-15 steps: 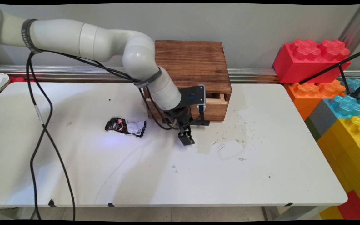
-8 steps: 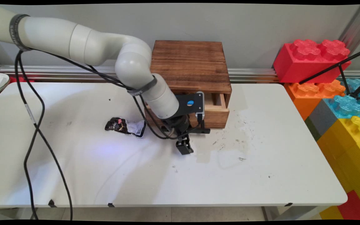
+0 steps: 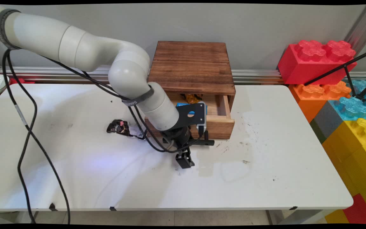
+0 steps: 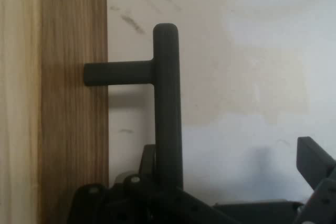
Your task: Open the drawer
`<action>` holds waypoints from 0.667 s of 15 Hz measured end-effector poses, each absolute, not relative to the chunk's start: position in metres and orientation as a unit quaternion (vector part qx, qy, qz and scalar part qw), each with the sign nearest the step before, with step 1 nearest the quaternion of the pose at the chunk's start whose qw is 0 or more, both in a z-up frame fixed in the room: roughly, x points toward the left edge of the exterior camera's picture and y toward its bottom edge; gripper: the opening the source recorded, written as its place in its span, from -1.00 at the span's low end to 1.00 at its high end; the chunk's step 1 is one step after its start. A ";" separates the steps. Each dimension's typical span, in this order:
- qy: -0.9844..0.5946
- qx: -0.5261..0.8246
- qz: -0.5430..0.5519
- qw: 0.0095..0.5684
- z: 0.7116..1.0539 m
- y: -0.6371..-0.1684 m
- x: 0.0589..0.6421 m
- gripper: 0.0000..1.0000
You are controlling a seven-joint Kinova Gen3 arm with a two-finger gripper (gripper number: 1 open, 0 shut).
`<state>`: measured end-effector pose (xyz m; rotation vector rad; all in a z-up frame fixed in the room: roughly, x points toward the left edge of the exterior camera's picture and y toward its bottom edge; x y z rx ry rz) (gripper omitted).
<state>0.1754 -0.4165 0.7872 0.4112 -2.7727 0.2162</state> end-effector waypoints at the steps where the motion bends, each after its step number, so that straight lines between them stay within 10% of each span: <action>1: -0.973 0.144 0.074 0.164 0.787 -0.412 0.174 1.00; 10: -0.974 0.144 0.060 0.162 0.784 -0.385 0.167 1.00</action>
